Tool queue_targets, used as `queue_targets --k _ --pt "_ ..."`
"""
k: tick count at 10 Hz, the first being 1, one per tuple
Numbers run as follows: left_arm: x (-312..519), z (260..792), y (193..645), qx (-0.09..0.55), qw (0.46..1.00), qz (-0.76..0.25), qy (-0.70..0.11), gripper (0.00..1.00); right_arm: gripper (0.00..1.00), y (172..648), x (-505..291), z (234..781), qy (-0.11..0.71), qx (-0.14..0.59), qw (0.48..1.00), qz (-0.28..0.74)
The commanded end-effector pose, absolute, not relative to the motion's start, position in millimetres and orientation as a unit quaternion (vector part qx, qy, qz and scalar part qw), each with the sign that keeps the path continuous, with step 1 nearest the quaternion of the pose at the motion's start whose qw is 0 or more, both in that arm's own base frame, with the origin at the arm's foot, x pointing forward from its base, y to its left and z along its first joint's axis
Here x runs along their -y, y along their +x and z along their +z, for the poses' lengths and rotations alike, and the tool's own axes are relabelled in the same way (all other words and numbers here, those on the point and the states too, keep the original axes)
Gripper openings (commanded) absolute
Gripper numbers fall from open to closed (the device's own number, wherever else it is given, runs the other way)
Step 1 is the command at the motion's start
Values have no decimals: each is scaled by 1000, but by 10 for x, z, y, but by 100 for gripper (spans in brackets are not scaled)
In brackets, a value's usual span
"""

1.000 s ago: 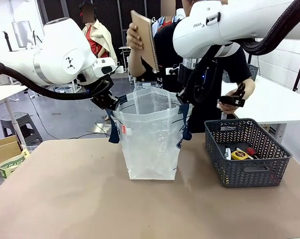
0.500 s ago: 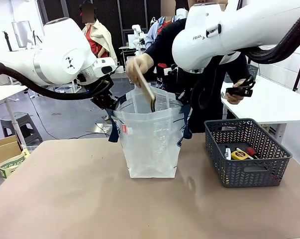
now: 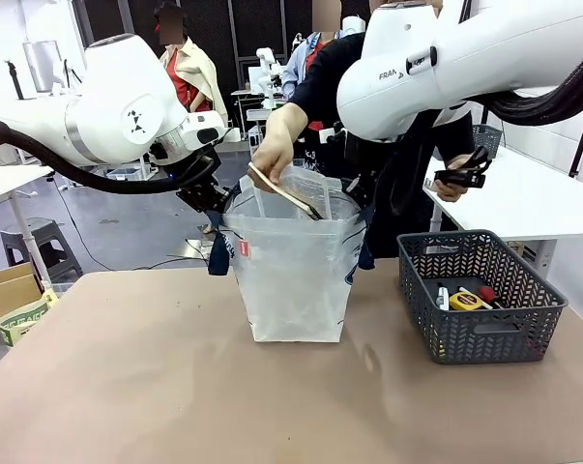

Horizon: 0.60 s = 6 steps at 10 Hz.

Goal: Transfer purchased items from the store into the shopping bag.
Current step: Move the Reusable shopping bag to the right side of the table.

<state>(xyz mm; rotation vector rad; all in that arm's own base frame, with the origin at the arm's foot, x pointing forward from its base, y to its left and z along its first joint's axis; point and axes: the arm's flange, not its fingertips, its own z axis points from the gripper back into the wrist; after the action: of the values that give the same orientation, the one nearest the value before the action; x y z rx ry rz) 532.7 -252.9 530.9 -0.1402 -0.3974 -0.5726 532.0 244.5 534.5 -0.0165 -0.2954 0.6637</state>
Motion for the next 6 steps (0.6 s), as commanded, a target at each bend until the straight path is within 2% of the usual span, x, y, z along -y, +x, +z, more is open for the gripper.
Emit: queue_targets --k 1,6 --pt "2508 5306 5328 195 938 -278 -64 0 0 5342 -2440 5320 -9 142 935 324" --pt "2508 5306 5328 195 938 -278 -64 0 0 5342 -2440 5320 -9 142 935 324"
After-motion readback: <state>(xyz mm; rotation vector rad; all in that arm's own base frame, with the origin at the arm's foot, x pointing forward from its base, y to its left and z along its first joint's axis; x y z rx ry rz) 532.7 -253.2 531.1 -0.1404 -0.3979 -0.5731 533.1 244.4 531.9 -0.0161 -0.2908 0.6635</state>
